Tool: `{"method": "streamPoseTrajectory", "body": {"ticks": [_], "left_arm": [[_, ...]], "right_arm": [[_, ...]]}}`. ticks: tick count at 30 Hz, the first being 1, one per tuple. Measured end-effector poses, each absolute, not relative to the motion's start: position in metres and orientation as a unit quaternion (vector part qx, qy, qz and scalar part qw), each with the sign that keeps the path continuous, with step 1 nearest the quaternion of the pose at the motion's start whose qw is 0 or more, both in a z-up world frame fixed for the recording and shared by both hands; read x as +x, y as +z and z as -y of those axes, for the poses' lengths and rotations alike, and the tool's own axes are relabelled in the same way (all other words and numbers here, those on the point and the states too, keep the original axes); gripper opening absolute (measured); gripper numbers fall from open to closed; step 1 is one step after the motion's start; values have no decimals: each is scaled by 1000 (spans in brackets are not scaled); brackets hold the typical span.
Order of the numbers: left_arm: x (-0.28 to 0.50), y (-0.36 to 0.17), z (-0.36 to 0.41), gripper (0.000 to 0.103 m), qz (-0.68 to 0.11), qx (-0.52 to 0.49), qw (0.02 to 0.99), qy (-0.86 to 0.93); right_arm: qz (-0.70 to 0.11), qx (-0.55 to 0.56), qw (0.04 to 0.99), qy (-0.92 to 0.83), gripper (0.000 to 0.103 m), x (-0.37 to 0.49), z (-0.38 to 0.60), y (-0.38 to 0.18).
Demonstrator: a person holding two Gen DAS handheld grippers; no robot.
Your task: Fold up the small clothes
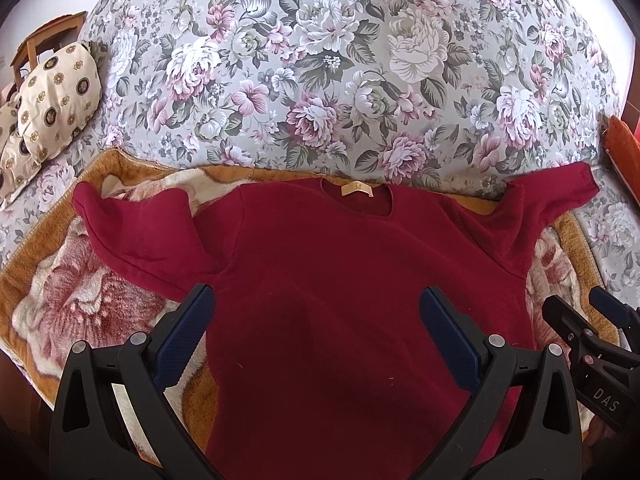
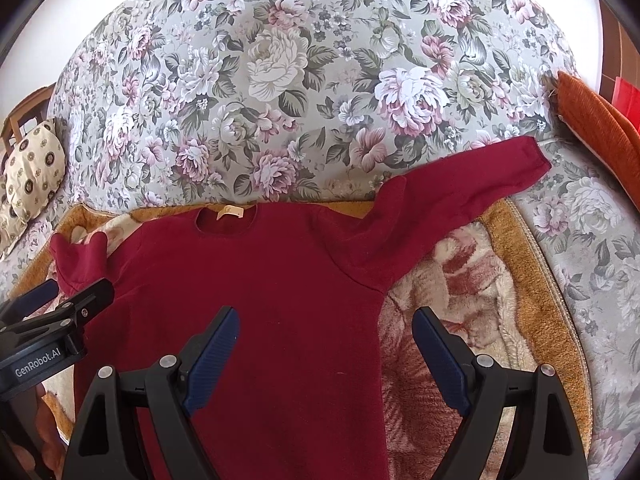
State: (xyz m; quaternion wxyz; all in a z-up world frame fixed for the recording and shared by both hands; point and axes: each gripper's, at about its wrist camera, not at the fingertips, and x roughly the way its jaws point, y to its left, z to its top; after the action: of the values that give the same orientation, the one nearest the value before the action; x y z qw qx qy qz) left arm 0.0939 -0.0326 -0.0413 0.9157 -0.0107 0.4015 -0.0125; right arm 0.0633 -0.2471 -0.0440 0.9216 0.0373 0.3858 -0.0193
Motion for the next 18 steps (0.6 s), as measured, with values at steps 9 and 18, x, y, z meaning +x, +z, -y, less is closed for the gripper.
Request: {"method": "streamPoseTrajectory", "body": {"ticks": [9,18], "left_arm": [[115,-50,-25,102,-418,-42,907,21],[153,-61,-181,102,-429,-142,884,118]], "right_arm": [[-402,27,915,16,87,94,210,-60],[-425,32,903,60,79,141,160,-84]]}}
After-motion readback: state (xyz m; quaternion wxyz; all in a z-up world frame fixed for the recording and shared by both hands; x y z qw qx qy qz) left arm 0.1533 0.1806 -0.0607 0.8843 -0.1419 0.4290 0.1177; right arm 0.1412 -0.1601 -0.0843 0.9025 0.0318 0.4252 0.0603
